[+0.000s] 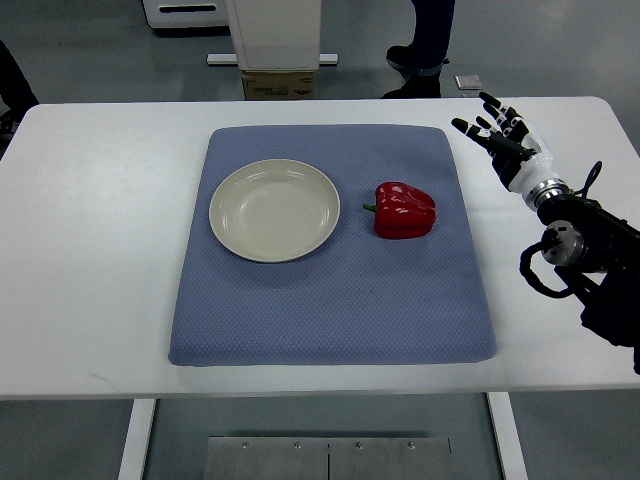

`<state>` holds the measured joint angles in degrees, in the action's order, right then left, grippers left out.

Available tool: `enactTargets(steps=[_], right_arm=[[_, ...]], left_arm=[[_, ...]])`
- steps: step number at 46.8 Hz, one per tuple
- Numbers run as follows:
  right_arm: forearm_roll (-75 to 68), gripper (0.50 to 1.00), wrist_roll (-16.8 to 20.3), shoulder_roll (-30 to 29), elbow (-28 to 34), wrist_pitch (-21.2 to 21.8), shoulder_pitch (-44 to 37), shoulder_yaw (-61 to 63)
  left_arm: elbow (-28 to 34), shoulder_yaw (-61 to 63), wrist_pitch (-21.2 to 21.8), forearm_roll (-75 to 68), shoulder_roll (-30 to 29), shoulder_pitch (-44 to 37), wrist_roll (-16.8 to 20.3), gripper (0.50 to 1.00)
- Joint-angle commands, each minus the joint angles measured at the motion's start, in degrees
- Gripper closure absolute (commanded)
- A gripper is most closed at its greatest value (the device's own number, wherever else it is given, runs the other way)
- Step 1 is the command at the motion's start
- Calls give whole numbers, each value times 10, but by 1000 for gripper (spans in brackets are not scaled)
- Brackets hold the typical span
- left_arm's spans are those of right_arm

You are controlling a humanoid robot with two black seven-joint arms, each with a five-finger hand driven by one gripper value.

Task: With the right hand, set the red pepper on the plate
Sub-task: 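Reach the right hand forward over the red bell pepper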

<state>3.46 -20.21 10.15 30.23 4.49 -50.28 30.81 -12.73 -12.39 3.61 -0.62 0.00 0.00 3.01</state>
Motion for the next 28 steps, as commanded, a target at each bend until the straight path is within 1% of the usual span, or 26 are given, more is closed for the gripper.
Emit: enactTargets(steps=[1,13,19,28], right_arm=[[2,500,0,1,0,1,-1,-1],[9,500,-1,8,4,2,-1,-5],[46,500,-1,13,5,14,-3,-8],[113,500,-22,18,11,32,-6,-12]], left_arm=[[0,0,0,-1,0,0,0,500],[1,0,0,0,0,0,1,500],[0,0,0,0,0,0,1,500],[0,0,0,0,0,0,0,500]])
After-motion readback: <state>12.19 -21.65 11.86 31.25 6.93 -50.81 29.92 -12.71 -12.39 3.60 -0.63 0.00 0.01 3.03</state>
